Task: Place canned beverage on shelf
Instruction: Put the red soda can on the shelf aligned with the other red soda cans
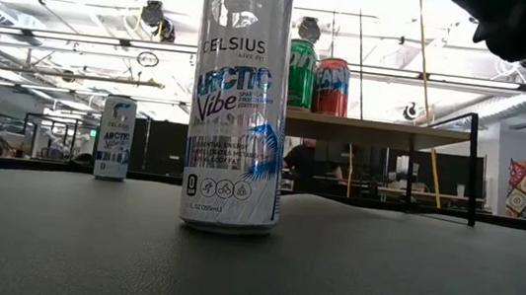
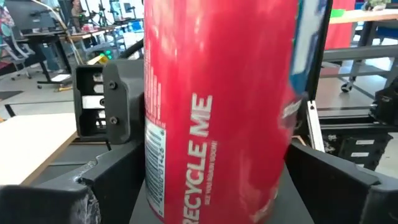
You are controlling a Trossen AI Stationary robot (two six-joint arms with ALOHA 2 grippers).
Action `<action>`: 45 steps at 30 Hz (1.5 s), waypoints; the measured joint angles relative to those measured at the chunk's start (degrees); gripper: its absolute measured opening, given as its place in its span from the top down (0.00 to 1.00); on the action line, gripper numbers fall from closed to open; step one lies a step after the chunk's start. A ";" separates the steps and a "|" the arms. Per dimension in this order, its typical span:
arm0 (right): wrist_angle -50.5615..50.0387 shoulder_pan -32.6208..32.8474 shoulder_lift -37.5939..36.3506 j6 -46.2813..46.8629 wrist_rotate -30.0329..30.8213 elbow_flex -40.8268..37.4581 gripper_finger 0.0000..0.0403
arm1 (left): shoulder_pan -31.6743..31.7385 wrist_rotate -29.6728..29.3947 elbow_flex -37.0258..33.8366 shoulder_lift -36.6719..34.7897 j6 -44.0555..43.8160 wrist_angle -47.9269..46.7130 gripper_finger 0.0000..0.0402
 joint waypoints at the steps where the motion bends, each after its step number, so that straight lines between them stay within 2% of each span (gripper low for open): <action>1: -0.04 0.02 0.00 -0.08 0.01 0.00 0.27 | 0.23 0.29 0.00 0.30 0.04 0.15 0.08; 4: -0.22 -0.02 0.00 0.07 0.18 0.02 0.27 | 0.93 0.44 0.01 1.00 0.03 0.38 0.12; 10: -0.47 -0.14 0.00 1.33 0.71 0.13 0.27 | 0.91 0.09 -0.02 1.08 0.39 0.36 0.31; 15: -3.21 -0.26 -0.40 2.49 1.81 0.13 0.23 | 0.82 -0.75 -0.02 1.08 -0.47 -1.14 0.31; 20: -19.11 -0.83 -5.91 3.66 4.99 0.13 0.17 | 0.69 -4.02 -0.02 1.08 -2.56 -7.47 0.31; 23: -24.60 -0.88 -9.20 4.38 6.47 0.13 0.15 | 0.85 -5.85 0.05 1.08 -3.54 -9.82 0.31; 27: -27.15 -0.81 -11.47 4.61 6.41 0.13 0.15 | 0.91 -6.49 0.05 1.08 -3.43 -10.83 0.31; 36: -27.04 -0.81 -11.03 5.30 6.40 0.13 0.16 | 0.91 -6.57 0.05 1.08 -4.62 -14.65 0.31; 39: -26.99 -0.75 -11.04 5.74 7.85 0.13 0.18 | 0.93 -6.81 0.05 1.08 -4.72 -14.77 0.31; 45: -27.17 -0.74 -11.06 5.79 8.45 0.13 0.31 | 0.91 -7.37 0.05 1.08 -4.82 -14.64 0.28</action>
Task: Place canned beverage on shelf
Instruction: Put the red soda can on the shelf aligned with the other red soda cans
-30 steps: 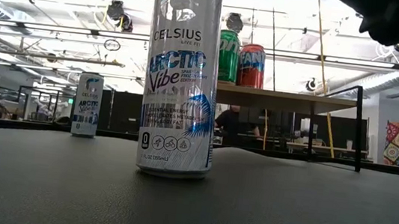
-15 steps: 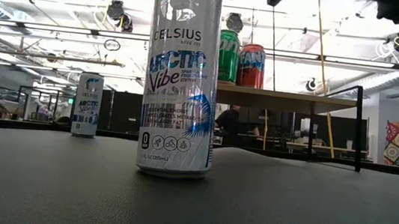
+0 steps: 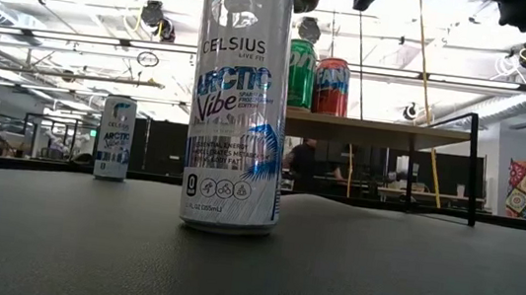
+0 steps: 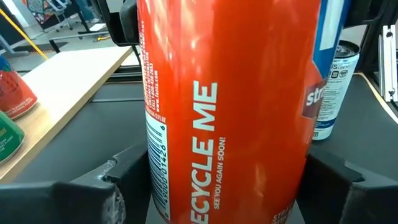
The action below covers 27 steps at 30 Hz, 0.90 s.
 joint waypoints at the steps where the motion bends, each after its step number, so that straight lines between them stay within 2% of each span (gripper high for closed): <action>1: -0.21 0.00 -0.04 0.03 0.07 0.00 0.31 | 0.00 0.01 0.00 0.00 0.00 -0.04 0.26; 3: -1.44 0.01 -0.61 0.41 1.11 0.00 0.31 | 0.12 -0.13 0.00 0.00 0.12 -0.26 0.21; 9: -16.90 -0.21 -6.95 0.49 13.31 0.61 0.31 | 1.35 -3.34 0.12 -1.90 -1.57 -4.31 0.04; 13: -24.15 -1.22 -12.99 -1.22 18.84 0.81 0.31 | 1.82 -3.76 0.11 -3.13 -2.89 -8.10 0.02; 16: -30.59 -3.88 -17.54 -1.05 18.80 0.81 0.31 | 1.81 -6.10 0.09 -3.10 -4.00 -10.15 0.04; 21: -41.51 -10.49 -24.32 0.24 18.59 0.81 0.31 | 1.73 -6.46 -0.49 -3.08 -6.96 -12.65 0.05; 27: -46.80 -20.73 -26.30 2.21 7.94 0.81 0.31 | 1.75 -6.89 -2.24 -3.06 -7.34 -11.32 0.05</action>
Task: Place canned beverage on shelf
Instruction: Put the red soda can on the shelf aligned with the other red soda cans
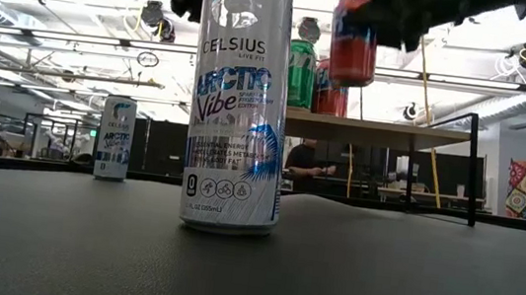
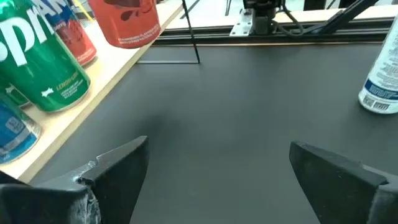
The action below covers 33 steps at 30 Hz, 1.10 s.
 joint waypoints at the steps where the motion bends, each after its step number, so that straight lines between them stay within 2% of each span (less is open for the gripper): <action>1: -0.52 -1.50 0.11 0.25 -1.37 0.00 0.30 | 0.00 -0.07 -0.50 0.00 0.00 0.51 0.05; 10: 0.12 -13.82 2.86 1.15 -12.63 -0.63 0.30 | 0.04 -1.42 -4.75 0.07 -1.42 4.25 0.05; 17: 3.64 -18.69 6.84 2.26 -18.01 -0.61 0.30 | 0.04 -2.63 -5.41 0.07 -1.44 4.27 0.05; 27: 7.00 -21.14 10.21 2.78 -20.31 -0.42 0.29 | 0.15 -2.85 -5.41 0.07 -1.49 3.67 0.05; 33: 6.18 -22.10 9.99 2.30 -20.18 -0.44 0.23 | 0.15 -2.85 -5.41 0.07 -1.49 3.73 0.05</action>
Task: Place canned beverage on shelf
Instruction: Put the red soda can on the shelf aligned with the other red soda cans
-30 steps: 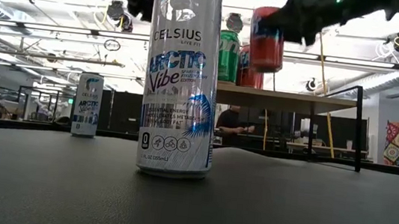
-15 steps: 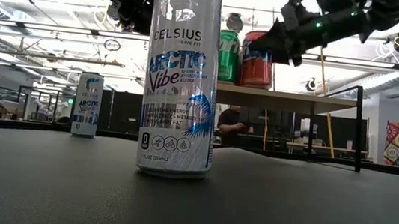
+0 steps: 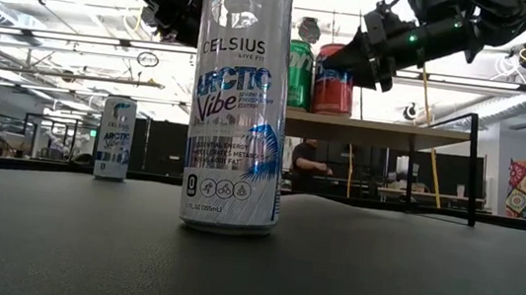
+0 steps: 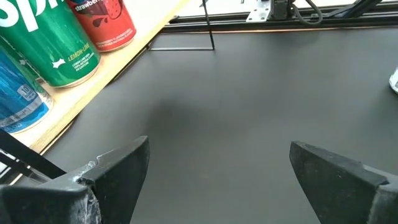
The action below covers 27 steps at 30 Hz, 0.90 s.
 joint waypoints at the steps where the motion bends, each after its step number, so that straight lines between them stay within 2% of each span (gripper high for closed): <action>1: -0.12 -0.13 0.00 -0.18 0.05 0.00 0.23 | 0.04 0.00 0.00 0.00 0.00 0.03 0.05; 12: -0.91 -0.83 -1.56 -0.42 -2.18 -0.13 0.21 | 0.20 -0.08 0.00 -0.40 0.96 -0.43 0.05; 20: -1.82 -0.83 -6.57 -0.04 -2.12 -0.38 0.21 | -0.27 -5.25 0.00 -5.12 1.55 -3.03 0.05; 27: -3.08 -0.70 -4.47 1.79 -2.14 -0.24 0.21 | -0.39 -5.27 0.02 -7.85 1.50 -1.98 0.05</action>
